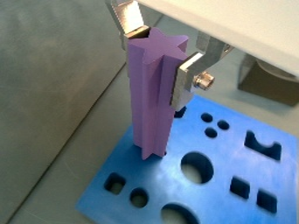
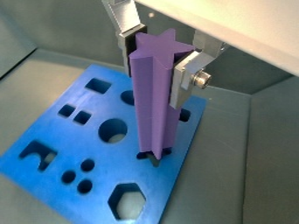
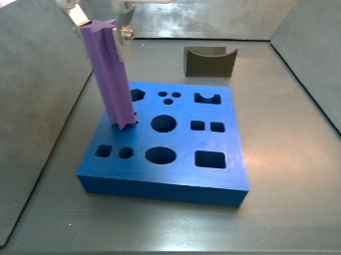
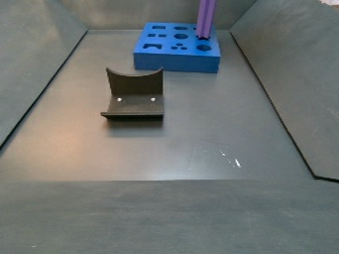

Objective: Insert the star object.

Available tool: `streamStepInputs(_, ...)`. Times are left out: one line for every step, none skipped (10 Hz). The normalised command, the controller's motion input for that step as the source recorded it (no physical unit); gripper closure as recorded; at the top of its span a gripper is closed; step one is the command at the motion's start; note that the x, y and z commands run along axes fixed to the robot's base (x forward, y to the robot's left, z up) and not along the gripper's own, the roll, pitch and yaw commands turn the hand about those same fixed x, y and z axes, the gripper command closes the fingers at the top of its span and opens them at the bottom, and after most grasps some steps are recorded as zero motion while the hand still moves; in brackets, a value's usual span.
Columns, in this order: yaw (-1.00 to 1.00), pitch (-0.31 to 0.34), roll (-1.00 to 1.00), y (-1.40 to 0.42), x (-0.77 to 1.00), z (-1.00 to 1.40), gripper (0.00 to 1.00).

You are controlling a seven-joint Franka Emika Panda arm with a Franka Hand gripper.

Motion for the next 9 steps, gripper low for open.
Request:
streamStepInputs(-0.49,0.130,0.15,0.00,0.01,-0.17,1.00)
streamStepInputs(-0.49,0.126,0.15,0.02,-0.06,-0.24,1.00)
streamStepInputs(-0.39,0.100,0.14,0.04,-0.17,-0.26,1.00)
streamStepInputs(-0.14,0.079,0.12,0.05,0.00,-0.34,1.00)
streamStepInputs(0.00,0.106,0.09,0.04,0.31,-0.47,1.00)
streamStepInputs(0.00,0.106,0.09,0.06,0.31,-0.48,1.00)
streamStepInputs(0.00,0.117,0.08,0.05,0.35,-0.50,1.00)
streamStepInputs(0.02,0.131,0.08,0.08,0.37,-0.51,1.00)
streamStepInputs(0.10,0.099,0.10,0.07,0.28,-0.53,1.00)
